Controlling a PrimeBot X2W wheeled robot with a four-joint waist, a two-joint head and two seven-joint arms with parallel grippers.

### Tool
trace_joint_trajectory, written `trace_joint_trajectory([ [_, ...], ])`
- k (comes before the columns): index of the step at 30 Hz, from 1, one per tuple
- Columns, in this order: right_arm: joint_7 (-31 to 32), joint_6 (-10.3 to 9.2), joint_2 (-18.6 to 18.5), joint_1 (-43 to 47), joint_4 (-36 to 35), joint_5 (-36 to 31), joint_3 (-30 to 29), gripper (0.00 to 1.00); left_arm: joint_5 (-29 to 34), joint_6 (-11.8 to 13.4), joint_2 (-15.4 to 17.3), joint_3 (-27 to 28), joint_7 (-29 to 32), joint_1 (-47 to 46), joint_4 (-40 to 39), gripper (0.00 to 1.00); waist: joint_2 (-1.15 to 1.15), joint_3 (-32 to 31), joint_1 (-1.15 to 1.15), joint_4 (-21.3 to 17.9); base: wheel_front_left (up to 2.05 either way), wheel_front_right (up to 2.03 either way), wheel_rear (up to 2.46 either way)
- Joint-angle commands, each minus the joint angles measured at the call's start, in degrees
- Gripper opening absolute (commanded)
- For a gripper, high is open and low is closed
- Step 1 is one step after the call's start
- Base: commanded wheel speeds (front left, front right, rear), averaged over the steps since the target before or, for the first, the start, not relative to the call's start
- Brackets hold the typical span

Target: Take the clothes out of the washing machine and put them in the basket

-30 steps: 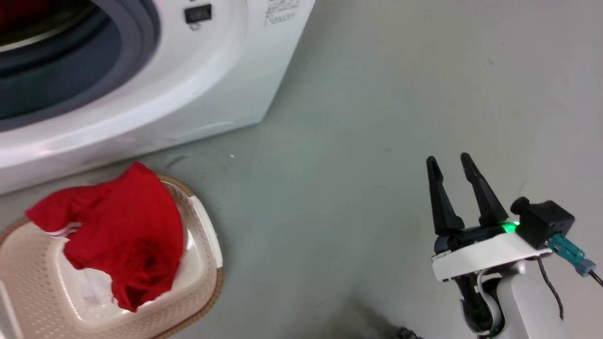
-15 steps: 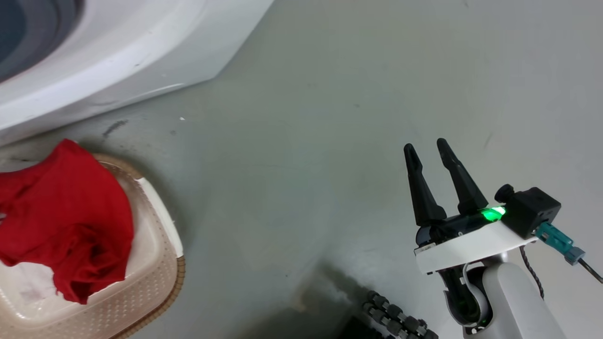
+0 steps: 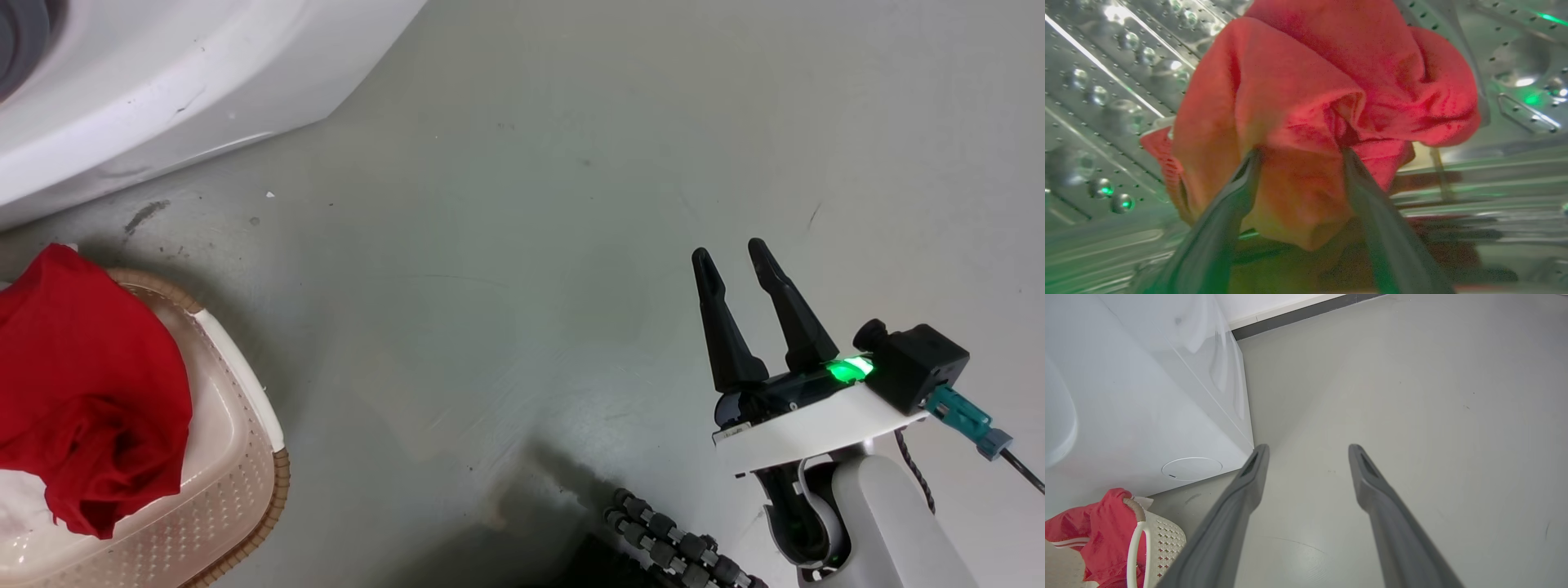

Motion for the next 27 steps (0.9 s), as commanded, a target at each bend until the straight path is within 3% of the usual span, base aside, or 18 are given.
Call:
trace_joint_trajectory([
  [1,-0.1,-0.04,0.04,-0.29,-0.34,0.29,0.13,1.0,-0.32,0.36,0.09,-0.01,1.02,2.05,-0.55,0.77,0.0,0.23,-0.01,-0.06,0.0,0.0,0.0],
  [2,-0.1,-0.04,0.04,-0.29,-0.34,0.29,0.13,1.0,-0.32,0.36,0.09,-0.01,1.02,2.05,-0.55,0.77,0.0,0.23,-0.01,-0.06,0.0,0.0,0.0],
  [3,-0.1,-0.04,0.03,-0.37,-0.35,0.38,0.18,1.0,-0.22,0.77,0.41,0.03,0.83,2.5,-1.84,0.43,0.0,0.37,-0.01,-0.11,0.0,0.0,0.0],
  [4,-0.1,-0.04,0.03,-0.53,-0.34,0.47,0.26,1.0,-0.17,1.16,0.79,0.22,0.49,2.89,-3.05,0.0,0.0,0.51,-0.01,-0.2,0.0,0.0,0.0],
  [13,-0.1,-0.04,0.03,-1.37,-0.07,1.03,0.55,1.0,0.85,3.88,3.29,0.93,-3.67,3.95,-8.46,0.0,0.0,0.96,-0.01,-0.83,0.0,0.0,0.0],
  [19,-0.11,-0.04,0.03,-1.4,0.12,0.85,0.26,1.0,1.64,4.35,3.7,0.41,-11.72,2.58,-7.66,0.0,0.0,0.25,-0.01,-0.39,0.0,0.0,0.0],
  [27,-0.11,-0.04,0.02,-1.24,0.06,-0.87,-2.7,1.0,0.33,4.64,0.04,-0.39,-26.79,1.88,-2.39,0.0,0.0,-3.78,-0.01,2.73,0.0,0.0,0.0],
])
